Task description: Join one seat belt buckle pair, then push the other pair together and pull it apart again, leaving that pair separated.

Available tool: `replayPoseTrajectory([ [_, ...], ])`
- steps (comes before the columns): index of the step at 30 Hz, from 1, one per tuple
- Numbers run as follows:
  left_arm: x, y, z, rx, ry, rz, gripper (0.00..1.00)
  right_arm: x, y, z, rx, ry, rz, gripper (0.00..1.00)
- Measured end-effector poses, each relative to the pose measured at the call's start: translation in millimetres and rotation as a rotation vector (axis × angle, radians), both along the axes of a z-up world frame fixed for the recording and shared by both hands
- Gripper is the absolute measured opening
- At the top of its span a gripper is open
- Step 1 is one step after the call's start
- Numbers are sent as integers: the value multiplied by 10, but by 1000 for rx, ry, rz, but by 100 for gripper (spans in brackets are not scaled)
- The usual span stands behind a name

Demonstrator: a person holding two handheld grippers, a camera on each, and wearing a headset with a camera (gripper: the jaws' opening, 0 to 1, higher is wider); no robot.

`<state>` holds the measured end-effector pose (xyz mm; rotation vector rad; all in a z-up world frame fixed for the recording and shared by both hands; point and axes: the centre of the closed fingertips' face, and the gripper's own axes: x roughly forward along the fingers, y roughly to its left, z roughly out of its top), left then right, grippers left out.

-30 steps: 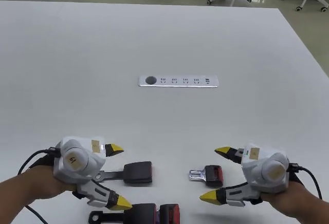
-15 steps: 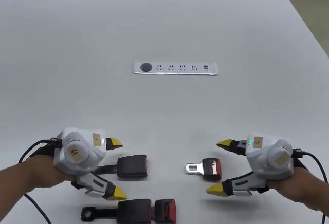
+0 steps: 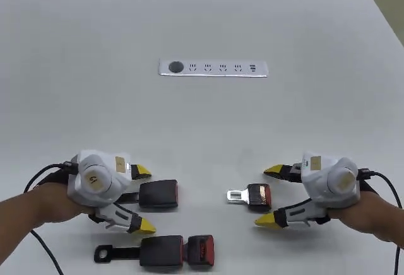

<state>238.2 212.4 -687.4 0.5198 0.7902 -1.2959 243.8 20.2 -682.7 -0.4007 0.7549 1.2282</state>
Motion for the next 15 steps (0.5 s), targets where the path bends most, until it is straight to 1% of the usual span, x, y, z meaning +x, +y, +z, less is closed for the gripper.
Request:
replayPoseTrajectory([
  [3,24,-17,16,-15,1,12,66,-2,-5,-32,-8,1,13,63],
  [5,34,-10,7,-12,-18,-1,64,11,14,-26,-5,-5,15,62],
  [8,20,-16,14,-14,-28,-8,61,22,27,-24,-3,-11,19,60],
  [10,23,-18,12,-19,-35,-10,57,36,14,-39,-15,-29,34,58],
  [12,5,-18,12,-17,-43,-23,53,26,13,-41,-7,-18,34,55],
  [13,11,-5,4,-5,-55,-30,51,18,7,-43,-7,-11,30,53],
  [14,12,2,0,4,-65,-40,49,17,-2,-42,-10,-14,32,52],
  [15,14,-2,0,1,-65,-45,48,11,1,-41,-13,-25,44,51],
])
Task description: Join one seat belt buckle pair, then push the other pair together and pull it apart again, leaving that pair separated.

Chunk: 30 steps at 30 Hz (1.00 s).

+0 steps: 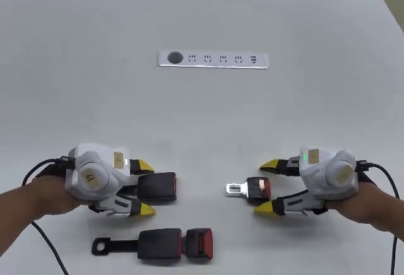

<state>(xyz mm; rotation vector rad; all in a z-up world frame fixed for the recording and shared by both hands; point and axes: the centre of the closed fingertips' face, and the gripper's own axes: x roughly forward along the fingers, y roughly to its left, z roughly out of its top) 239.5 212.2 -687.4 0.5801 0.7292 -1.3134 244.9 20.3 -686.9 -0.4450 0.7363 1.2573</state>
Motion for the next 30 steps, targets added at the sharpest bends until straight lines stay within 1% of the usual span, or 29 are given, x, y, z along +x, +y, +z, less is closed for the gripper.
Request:
replayPoseTrajectory([
  [3,0,7,-11,1,2,-9,47,-13,12,-11,-4,-5,6,45],
  [4,-3,-12,-4,-7,0,-21,45,-18,39,-2,-2,-4,4,43],
  [5,0,0,-3,0,-4,-23,43,-16,47,-6,-8,-10,3,41],
  [6,30,-7,0,-1,-7,-12,40,24,48,-25,-33,-58,29,36],
  [7,39,23,-7,13,-8,-7,35,3,61,-29,-22,-53,30,35],
  [8,44,27,-5,12,-12,-10,35,15,60,-33,-25,-60,36,35],
  [9,27,3,3,5,-16,-30,34,14,70,-32,-22,-46,27,35],
  [10,17,7,5,10,-12,-30,34,20,74,-33,-28,-51,29,35],
  [12,-5,0,3,14,-21,-56,34,15,67,-33,-33,-54,32,35],
  [15,-10,-3,9,9,-15,-61,34,16,55,-32,-33,-53,32,35],
  [20,-7,-6,8,18,-7,-79,34,5,52,-24,-48,-47,38,34],
  [23,-8,-2,7,24,-2,-89,34,-11,55,-13,-71,-40,59,34],
  [26,4,3,-1,29,1,-89,34,-22,53,6,-92,-11,78,34],
  [28,11,8,-7,33,7,-88,34,-38,15,-6,-118,-10,104,34],
  [30,15,2,-2,39,7,-88,34,-29,13,-22,-125,-9,103,34],
])
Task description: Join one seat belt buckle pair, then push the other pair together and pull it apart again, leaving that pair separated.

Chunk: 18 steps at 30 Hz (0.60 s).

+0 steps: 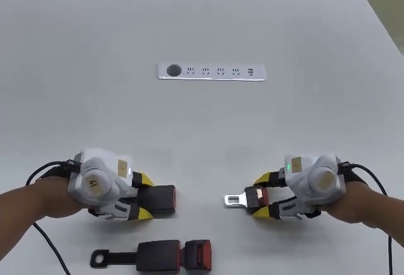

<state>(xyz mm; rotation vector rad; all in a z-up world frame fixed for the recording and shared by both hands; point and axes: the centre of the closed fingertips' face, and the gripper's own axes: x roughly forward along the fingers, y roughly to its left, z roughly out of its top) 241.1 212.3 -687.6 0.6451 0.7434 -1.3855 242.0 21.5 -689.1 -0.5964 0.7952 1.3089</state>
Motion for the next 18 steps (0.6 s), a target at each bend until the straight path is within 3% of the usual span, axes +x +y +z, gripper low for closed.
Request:
replayPoseTrajectory([
  [18,43,7,-32,25,5,2,34,63,-15,-52,-16,15,-44,34],
])
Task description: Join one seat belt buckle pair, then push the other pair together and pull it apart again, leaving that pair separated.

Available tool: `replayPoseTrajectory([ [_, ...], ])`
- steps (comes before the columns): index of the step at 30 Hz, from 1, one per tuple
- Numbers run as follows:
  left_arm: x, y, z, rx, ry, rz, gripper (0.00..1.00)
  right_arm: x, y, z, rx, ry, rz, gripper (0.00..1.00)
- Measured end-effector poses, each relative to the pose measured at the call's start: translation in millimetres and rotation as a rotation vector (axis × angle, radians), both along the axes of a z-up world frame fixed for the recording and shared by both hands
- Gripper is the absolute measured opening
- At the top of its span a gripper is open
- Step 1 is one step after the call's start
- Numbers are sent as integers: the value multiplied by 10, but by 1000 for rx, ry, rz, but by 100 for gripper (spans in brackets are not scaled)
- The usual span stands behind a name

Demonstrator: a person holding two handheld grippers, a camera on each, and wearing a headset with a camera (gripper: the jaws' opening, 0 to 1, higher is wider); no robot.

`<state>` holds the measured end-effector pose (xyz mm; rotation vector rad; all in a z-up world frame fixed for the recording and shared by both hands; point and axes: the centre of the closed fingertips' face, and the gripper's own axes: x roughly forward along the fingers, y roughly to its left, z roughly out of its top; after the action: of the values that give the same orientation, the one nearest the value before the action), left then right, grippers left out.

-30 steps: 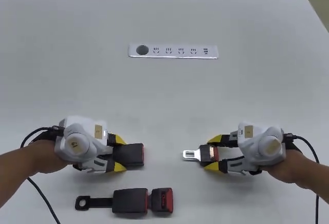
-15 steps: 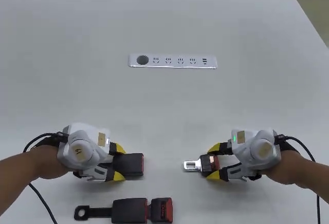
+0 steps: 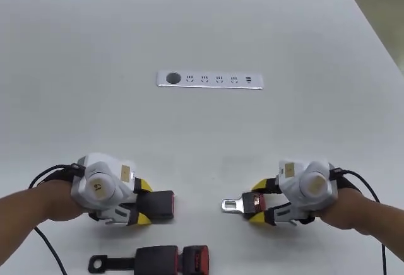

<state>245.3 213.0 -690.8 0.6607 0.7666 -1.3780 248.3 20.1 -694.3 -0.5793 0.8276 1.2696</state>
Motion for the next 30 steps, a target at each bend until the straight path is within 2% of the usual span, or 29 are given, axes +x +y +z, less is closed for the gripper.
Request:
replayPoseTrajectory([
  [6,-1,-5,0,7,1,2,34,25,102,-23,2,-20,4,34],
  [18,-27,-16,14,16,3,2,34,30,364,42,29,-22,27,34],
  [30,-28,-4,10,31,5,0,34,46,703,32,53,-34,42,34],
])
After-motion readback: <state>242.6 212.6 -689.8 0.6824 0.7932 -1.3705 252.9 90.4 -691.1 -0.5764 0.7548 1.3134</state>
